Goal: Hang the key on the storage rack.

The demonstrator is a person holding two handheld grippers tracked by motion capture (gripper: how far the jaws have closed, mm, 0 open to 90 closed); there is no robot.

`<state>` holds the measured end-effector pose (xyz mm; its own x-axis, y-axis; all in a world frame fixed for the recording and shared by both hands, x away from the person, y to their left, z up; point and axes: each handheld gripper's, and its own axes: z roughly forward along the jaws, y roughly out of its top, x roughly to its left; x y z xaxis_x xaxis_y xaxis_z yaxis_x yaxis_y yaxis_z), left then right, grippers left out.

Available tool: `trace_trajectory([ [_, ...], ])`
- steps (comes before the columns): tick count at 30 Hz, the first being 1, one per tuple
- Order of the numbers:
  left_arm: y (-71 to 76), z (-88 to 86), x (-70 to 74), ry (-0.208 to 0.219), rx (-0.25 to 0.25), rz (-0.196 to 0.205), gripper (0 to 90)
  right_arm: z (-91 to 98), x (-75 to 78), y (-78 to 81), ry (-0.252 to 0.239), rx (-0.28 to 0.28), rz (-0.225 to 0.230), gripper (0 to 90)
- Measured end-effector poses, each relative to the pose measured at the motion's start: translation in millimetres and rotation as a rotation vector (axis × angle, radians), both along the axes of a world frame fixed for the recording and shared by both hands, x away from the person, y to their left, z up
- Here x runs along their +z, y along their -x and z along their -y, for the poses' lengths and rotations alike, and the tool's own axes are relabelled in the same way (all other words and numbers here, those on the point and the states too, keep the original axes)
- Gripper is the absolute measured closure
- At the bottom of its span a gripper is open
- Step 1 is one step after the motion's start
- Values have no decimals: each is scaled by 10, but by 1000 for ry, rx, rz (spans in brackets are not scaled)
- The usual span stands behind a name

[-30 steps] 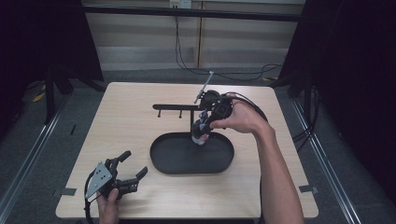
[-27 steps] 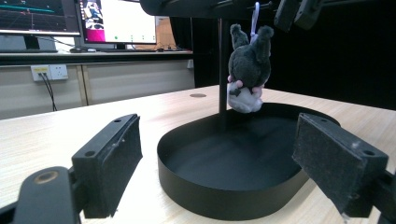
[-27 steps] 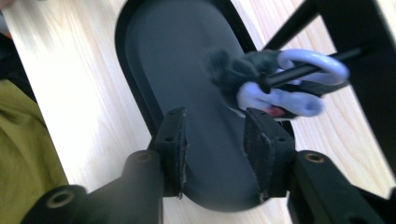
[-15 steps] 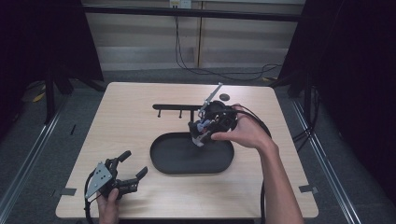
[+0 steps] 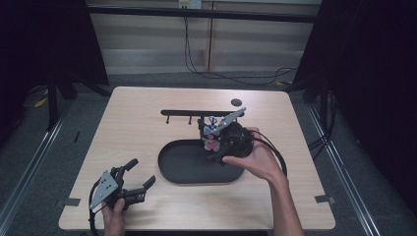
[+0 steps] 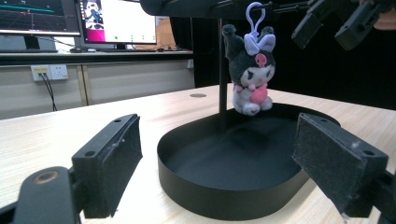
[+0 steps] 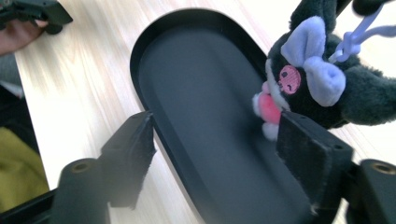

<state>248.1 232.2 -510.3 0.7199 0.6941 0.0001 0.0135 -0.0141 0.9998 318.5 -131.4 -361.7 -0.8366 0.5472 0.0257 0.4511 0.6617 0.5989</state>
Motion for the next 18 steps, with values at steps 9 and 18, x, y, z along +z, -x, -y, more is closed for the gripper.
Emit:
trace_trajectory([
  [9, 0, 0, 0, 0, 0, -1, 152, 135, -253, 191, -127, -83, 103, 145],
  [18, 0, 0, 0, -1, 0, 0, 152, 311, -771, 488, -267, -174, 253, 158],
])
